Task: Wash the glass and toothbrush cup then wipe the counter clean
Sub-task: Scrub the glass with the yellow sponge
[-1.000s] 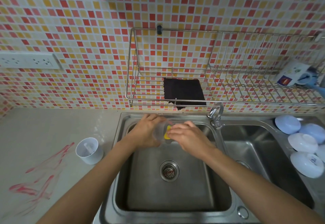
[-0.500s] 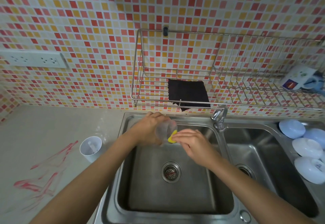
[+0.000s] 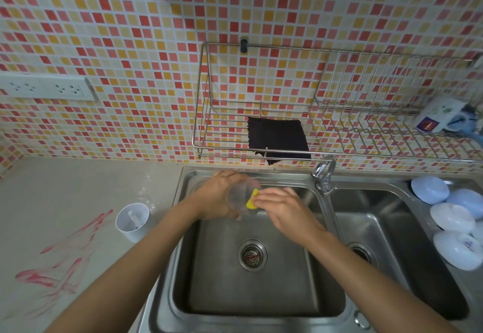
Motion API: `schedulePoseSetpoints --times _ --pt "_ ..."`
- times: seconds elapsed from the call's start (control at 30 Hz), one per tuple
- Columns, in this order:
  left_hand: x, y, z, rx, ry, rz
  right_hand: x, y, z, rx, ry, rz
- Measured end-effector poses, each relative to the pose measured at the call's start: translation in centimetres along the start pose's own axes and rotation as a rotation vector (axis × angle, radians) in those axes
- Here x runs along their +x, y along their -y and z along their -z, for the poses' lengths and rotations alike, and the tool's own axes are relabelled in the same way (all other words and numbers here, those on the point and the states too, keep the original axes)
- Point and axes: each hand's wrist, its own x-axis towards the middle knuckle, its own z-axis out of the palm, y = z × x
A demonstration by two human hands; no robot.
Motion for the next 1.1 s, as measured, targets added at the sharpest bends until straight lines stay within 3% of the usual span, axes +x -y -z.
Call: schedulePoseSetpoints --times 0.2,0.33,0.53,0.63,0.77,0.83,0.97,1.03,1.1 --pt "0.2 0.7 0.7 -0.035 0.064 0.028 -0.7 0.5 -0.3 0.054 0.074 0.005" --pt "0.3 0.6 0.2 -0.11 0.065 0.073 -0.3 1.1 -0.2 -0.006 -0.011 0.004" --pt "0.0 -0.8 -1.0 -0.195 -0.108 0.022 0.0 1.6 0.0 0.009 -0.059 -0.037" --pt "0.0 -0.7 -1.2 -0.154 -0.206 -0.041 0.4 2.2 0.4 0.17 -0.052 -0.109" --pt "0.0 -0.3 -0.9 -0.088 -0.192 -0.109 0.5 2.0 0.5 0.5 0.025 -0.316" --pt "0.0 -0.3 -0.9 -0.061 -0.196 -0.117 0.6 1.2 0.7 0.4 0.062 -0.242" --pt "0.2 -0.3 -0.7 0.008 -0.211 -0.074 1.2 -1.0 1.1 -0.085 -0.018 0.065" --pt "0.3 -0.4 -0.3 0.027 -0.187 -0.054 1.0 -0.5 0.8 -0.075 -0.046 0.047" --pt "0.3 -0.4 -0.2 0.05 -0.127 -0.066 0.7 0.6 0.2 0.191 0.026 -0.091"
